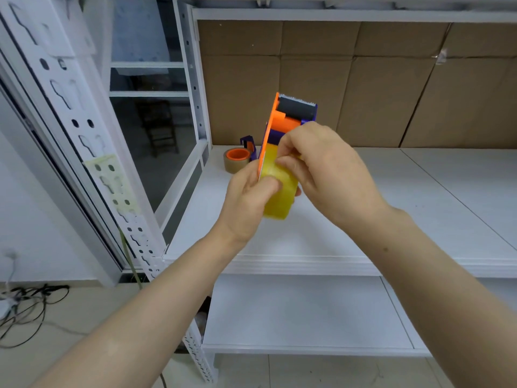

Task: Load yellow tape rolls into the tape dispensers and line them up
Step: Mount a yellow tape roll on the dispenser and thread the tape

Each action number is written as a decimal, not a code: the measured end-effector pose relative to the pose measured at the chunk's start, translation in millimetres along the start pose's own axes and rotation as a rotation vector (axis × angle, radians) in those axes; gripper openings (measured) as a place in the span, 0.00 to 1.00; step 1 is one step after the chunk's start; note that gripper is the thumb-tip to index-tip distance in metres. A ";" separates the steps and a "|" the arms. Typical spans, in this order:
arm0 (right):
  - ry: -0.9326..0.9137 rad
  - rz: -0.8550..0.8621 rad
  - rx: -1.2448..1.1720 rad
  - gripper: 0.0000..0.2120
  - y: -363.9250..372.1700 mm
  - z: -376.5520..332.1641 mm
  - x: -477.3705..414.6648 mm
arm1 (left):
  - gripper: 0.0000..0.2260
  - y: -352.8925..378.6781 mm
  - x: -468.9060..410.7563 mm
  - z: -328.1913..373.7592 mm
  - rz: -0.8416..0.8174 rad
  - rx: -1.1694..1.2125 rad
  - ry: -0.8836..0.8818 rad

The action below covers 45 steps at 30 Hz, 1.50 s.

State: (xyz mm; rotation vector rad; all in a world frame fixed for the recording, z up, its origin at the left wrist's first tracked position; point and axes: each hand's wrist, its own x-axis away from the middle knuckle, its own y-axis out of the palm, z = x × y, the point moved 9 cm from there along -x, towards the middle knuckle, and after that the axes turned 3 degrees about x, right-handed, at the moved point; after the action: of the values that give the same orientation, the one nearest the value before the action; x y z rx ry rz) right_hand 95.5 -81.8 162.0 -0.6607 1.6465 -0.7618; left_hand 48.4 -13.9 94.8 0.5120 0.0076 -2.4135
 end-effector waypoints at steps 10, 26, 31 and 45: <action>0.052 0.325 0.142 0.08 -22.9 13.4 8.5 | 0.02 8.2 3.9 0.6 0.009 -0.037 0.027; 0.085 0.391 -0.043 0.06 -28.4 26.0 3.0 | 0.04 2.8 -0.7 4.6 0.057 -0.076 0.046; 0.151 0.322 -0.189 0.04 -29.1 31.8 -1.3 | 0.04 7.3 0.9 -2.7 -0.054 0.007 -0.032; 0.314 0.064 -0.420 0.15 -20.1 49.7 -11.5 | 0.11 -4.0 11.3 -9.1 0.058 -0.056 -0.092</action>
State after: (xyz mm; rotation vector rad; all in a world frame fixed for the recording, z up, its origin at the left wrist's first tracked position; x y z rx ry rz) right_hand 147.1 -92.4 177.6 -0.8054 2.1368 -0.4904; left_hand 41.2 -16.4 81.8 0.3700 0.0205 -2.3704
